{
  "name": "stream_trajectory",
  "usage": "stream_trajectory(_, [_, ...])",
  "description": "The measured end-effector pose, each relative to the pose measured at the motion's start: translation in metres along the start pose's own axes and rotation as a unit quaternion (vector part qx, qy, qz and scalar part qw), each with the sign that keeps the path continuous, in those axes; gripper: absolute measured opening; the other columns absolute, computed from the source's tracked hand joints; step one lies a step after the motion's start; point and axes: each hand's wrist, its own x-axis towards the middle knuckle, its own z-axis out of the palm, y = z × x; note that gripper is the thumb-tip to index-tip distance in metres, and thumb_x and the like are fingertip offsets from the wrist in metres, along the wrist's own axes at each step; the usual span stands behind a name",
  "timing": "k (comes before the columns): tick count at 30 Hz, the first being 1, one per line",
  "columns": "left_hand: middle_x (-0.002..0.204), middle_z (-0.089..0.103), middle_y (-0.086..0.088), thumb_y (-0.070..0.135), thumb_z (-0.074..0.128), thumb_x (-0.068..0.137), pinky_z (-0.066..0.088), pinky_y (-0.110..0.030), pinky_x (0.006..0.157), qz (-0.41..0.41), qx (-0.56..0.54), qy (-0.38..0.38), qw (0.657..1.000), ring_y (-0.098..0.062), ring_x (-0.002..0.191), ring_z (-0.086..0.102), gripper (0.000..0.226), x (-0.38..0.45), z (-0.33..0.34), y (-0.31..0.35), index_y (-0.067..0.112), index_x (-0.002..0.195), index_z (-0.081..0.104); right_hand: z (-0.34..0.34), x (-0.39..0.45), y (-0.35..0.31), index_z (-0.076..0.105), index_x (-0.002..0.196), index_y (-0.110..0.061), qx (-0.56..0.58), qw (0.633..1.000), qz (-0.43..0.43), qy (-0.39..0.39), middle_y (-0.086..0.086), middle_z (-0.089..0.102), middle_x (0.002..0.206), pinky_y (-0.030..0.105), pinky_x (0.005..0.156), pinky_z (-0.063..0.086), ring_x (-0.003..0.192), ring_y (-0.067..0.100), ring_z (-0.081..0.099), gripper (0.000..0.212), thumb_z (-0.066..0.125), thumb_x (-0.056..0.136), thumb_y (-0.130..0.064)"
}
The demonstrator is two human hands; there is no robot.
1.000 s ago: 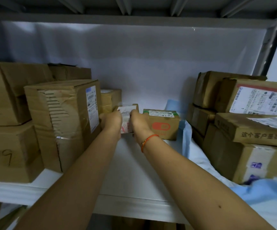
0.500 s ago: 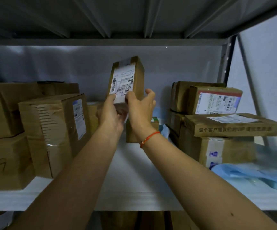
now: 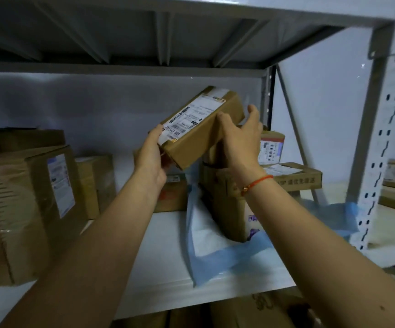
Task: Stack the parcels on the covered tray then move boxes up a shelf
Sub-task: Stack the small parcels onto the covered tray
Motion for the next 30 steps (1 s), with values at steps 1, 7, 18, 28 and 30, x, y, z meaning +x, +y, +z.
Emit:
stream_trajectory(1, [0.097, 0.074, -0.002, 0.039, 0.06, 0.09, 0.059, -0.028, 0.063, 0.0, 0.005, 0.0, 1.0, -0.013, 0.075, 0.069, 0.03, 0.001, 0.004, -0.002, 0.017, 0.108, 0.069, -0.006, 0.003, 0.002, 0.026, 0.147, -0.024, -0.006, 1.0, -0.01, 0.004, 0.004, 0.035, 0.144, 0.045, 0.106, 0.039, 0.125, 0.021, 0.043, 0.071, 0.058, 0.087, -0.045])
stream_trajectory(7, [0.09, 0.075, -0.004, 0.045, 0.064, 0.087, 0.056, -0.026, 0.057, 0.059, 0.03, -0.01, 0.998, -0.016, 0.074, 0.071, 0.034, 0.005, 0.041, -0.014, 0.014, 0.1, 0.069, -0.046, 0.024, 0.018, 0.046, 0.123, -0.024, -0.038, 0.997, -0.019, 0.07, -0.002, 0.05, 0.12, 0.038, 0.091, 0.049, 0.106, 0.015, 0.054, 0.052, 0.06, 0.082, -0.054])
stream_trajectory(18, [0.108, 0.068, -0.014, 0.056, 0.055, 0.069, 0.053, -0.049, 0.087, 0.118, 0.198, -0.078, 0.97, -0.03, 0.1, 0.065, 0.043, -0.01, 0.09, -0.046, 0.019, 0.091, 0.053, -0.099, 0.043, 0.057, 0.041, 0.1, -0.022, -0.158, 0.966, 0.056, 0.196, -0.001, 0.06, 0.1, 0.051, 0.097, 0.04, 0.094, 0.024, 0.057, 0.05, 0.036, 0.082, -0.069])
stream_trajectory(28, [0.098, 0.065, -0.005, 0.05, 0.045, 0.091, 0.053, -0.044, 0.089, 0.104, 0.285, -0.062, 0.951, -0.023, 0.094, 0.063, 0.029, -0.003, 0.083, -0.079, 0.022, 0.086, 0.052, -0.099, 0.032, 0.067, 0.053, 0.11, -0.013, -0.226, 0.946, 0.078, 0.22, 0.006, 0.059, 0.116, 0.056, 0.105, 0.031, 0.115, 0.03, 0.049, 0.04, 0.04, 0.089, -0.044])
stream_trajectory(30, [0.098, 0.066, -0.006, 0.05, 0.044, 0.091, 0.054, -0.045, 0.089, 0.107, 0.287, -0.06, 0.95, -0.023, 0.093, 0.064, 0.03, -0.003, 0.082, -0.081, 0.022, 0.085, 0.053, -0.097, 0.031, 0.068, 0.053, 0.112, -0.014, -0.229, 0.944, 0.079, 0.224, 0.006, 0.058, 0.118, 0.056, 0.106, 0.03, 0.116, 0.03, 0.048, 0.039, 0.042, 0.088, -0.044])
